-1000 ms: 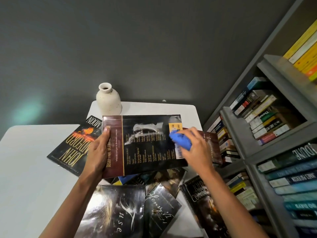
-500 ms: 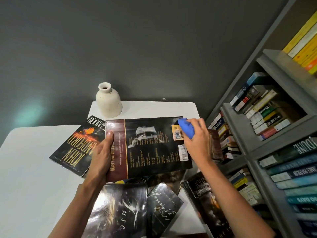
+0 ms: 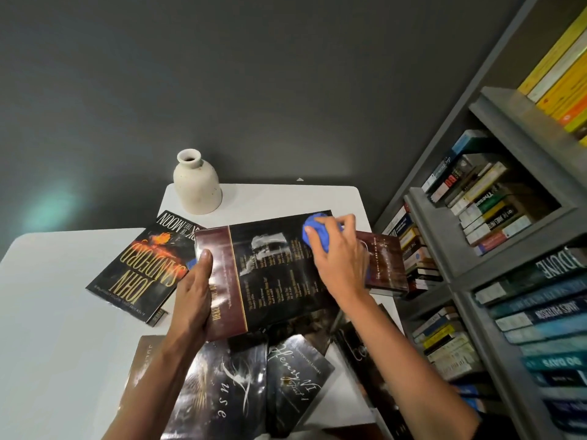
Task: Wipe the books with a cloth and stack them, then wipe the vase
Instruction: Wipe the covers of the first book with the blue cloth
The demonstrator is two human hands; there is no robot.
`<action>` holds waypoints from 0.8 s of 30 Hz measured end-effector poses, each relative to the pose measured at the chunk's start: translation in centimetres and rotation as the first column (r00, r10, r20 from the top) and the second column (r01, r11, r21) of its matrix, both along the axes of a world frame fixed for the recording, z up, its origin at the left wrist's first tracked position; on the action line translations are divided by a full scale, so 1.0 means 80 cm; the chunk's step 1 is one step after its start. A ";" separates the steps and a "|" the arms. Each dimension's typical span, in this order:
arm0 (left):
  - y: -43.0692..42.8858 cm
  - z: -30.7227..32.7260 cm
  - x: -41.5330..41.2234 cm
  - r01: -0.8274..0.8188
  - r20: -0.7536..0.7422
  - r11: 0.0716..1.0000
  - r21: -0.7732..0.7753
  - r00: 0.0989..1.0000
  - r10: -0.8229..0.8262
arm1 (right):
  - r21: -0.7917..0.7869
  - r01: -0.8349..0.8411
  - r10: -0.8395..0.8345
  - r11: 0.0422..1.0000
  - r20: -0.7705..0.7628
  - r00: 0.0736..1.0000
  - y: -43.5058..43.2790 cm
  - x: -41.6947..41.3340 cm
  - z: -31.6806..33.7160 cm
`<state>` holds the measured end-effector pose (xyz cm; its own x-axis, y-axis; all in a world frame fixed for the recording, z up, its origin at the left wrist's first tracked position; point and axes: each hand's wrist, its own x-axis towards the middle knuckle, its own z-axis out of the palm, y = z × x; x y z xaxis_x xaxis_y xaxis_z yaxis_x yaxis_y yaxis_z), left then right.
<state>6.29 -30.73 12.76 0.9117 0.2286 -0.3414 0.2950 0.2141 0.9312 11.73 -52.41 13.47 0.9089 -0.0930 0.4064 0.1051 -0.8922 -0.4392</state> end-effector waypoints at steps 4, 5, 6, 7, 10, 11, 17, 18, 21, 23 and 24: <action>-0.005 0.011 0.007 0.008 0.032 0.999 0.036 0.999 -0.009 | -0.012 -0.211 0.211 0.977 0.032 0.977 0.035 -0.023 0.002; -0.004 0.013 0.007 0.003 0.026 0.999 0.032 1.000 -0.003 | -0.017 -0.261 0.261 0.965 0.022 0.965 0.029 -0.033 -0.001; -0.003 0.015 0.006 -0.005 0.033 1.000 0.028 0.999 0.004 | -0.033 -0.285 0.286 0.958 0.020 0.958 0.018 -0.039 -0.005; 0.002 0.012 0.004 -0.015 0.048 0.999 0.028 0.999 0.014 | -0.049 -0.283 0.284 0.958 0.024 0.958 0.004 -0.041 -0.007; -0.004 0.008 -0.002 -0.003 0.005 1.000 0.017 1.000 0.003 | -0.009 -0.156 0.156 0.988 0.025 0.987 -0.019 -0.023 -0.005; -0.006 0.007 -0.002 -0.003 0.004 1.000 0.013 1.000 0.003 | 0.014 -0.115 0.114 0.993 0.030 0.993 -0.016 -0.014 -0.001; -0.010 0.007 0.009 -0.046 0.052 0.998 0.040 0.998 0.044 | -0.005 -0.307 0.306 0.952 0.102 0.947 0.041 -0.041 -0.004; -0.009 0.007 0.009 -0.057 0.059 0.997 0.045 0.997 0.054 | -0.030 -0.351 0.352 0.936 0.086 0.932 0.035 -0.056 -0.014; -0.003 0.003 0.003 -0.074 0.086 0.997 0.026 0.994 0.072 | -0.061 -0.317 0.320 0.947 0.070 0.945 -0.007 -0.067 -0.030; -0.008 0.004 0.000 -0.086 0.100 0.996 0.024 0.992 0.083 | -0.029 -0.162 0.163 0.986 0.072 0.984 -0.028 -0.047 -0.024; -0.012 0.007 0.000 -0.100 0.101 0.995 0.020 0.990 0.097 | -0.004 -0.087 0.087 0.996 0.076 0.993 -0.029 -0.036 -0.017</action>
<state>6.25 -31.69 13.29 0.9135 0.3263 -0.2429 0.1789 0.2141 0.9603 8.85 -54.74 12.09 0.8802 -0.0148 0.4744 0.2152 -0.8784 -0.4267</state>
